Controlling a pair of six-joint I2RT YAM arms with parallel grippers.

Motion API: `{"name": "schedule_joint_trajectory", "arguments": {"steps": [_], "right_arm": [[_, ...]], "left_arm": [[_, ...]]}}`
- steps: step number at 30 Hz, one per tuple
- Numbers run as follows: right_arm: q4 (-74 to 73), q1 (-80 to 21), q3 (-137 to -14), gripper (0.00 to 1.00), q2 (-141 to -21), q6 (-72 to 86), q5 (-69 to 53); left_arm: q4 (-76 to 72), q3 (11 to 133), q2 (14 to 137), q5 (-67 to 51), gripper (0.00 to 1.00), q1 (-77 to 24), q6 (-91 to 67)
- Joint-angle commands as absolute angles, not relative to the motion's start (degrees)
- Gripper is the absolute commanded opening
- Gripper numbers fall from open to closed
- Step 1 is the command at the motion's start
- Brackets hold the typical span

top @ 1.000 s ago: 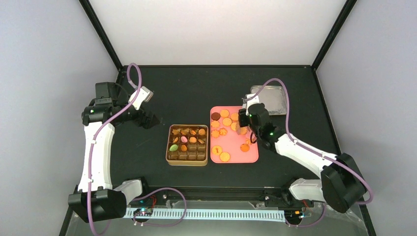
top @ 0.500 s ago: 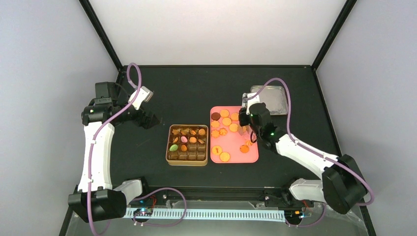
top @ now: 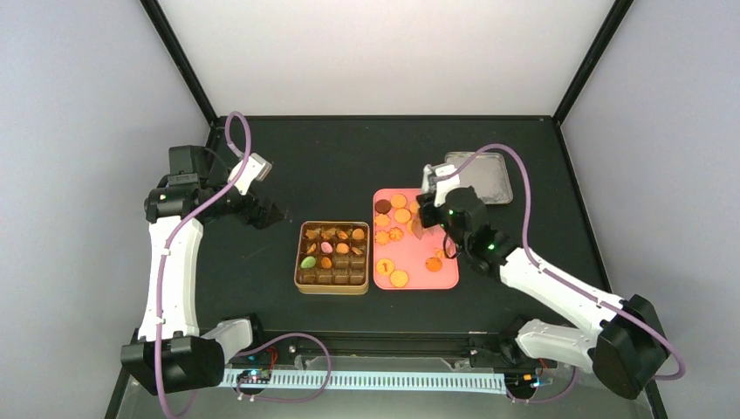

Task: Pack the cookies
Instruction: Pick up the fake cookies from the plate, then place the fake cookies in the empty pocket of the box.

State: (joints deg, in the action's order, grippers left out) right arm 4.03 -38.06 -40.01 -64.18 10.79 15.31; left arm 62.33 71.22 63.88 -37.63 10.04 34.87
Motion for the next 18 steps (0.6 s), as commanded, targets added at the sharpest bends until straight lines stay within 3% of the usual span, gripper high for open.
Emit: {"name": "schedule_joint_trajectory", "arguments": {"steps": [1,10,18], "right_arm": [[3.5,-46.5,-45.1,0.07,-63.0,10.3,18.4],[6.4,-62.4,-52.6,0.07,-72.3,12.6,20.0],[8.3,-65.5,-59.6,0.07,-83.8,12.7,17.5]], "left_arm": [[63.3,73.2,64.2,-38.8,0.98,10.4,34.7],[63.2,72.0,63.9,-39.2,0.98,10.5,35.1],[63.7,72.2,63.3,-39.5,0.98,10.5,35.0]]}}
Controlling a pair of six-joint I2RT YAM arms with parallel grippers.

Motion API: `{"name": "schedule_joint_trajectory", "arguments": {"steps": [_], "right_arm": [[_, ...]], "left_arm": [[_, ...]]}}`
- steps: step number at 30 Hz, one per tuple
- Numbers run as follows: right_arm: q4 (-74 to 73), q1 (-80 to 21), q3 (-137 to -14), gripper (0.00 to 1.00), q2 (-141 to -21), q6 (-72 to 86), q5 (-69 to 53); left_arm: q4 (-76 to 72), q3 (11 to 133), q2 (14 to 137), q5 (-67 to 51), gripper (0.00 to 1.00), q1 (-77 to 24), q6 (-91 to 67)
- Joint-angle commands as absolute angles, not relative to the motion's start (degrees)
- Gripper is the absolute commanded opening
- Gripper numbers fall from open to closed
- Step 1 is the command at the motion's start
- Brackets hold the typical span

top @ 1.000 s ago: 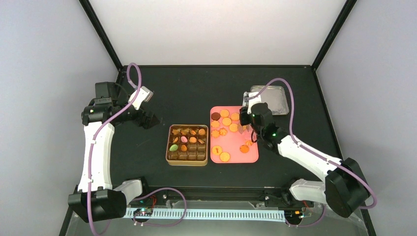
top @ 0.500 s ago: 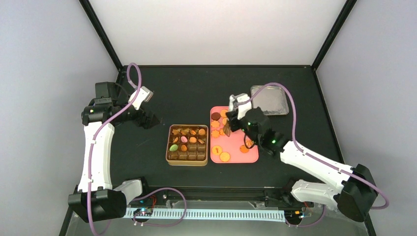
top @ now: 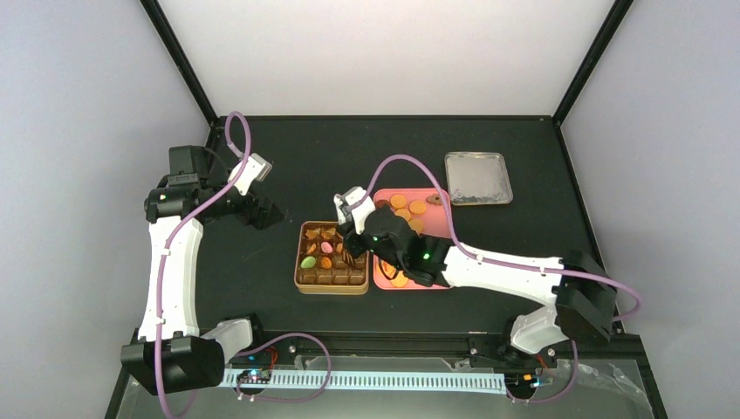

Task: Pack the cookies
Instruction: Place the fake cookies in the empty pocket of the box.

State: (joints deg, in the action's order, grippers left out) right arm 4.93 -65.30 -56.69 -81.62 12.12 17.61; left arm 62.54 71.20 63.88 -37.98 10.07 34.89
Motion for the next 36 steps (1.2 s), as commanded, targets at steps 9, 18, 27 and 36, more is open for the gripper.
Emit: {"name": "schedule_joint_trajectory", "arguments": {"steps": [9,18,27,36], "right_arm": [[7.6,-65.4,-60.4,0.33,-86.0,14.0,14.0],[7.9,-65.5,-60.6,0.42,-86.8,14.8,11.8],[7.8,-65.4,-61.2,0.30,-85.6,14.7,13.9],[7.2,-65.3,-62.2,0.22,-87.3,14.7,13.7]], "left_arm": [[63.4,72.1,63.0,-39.4,0.98,10.5,34.7],[63.8,71.6,62.2,-38.9,0.98,10.5,35.2],[64.0,71.1,61.5,-38.6,0.98,10.6,35.5],[63.8,71.2,61.7,-38.6,0.98,10.7,35.4]]}}
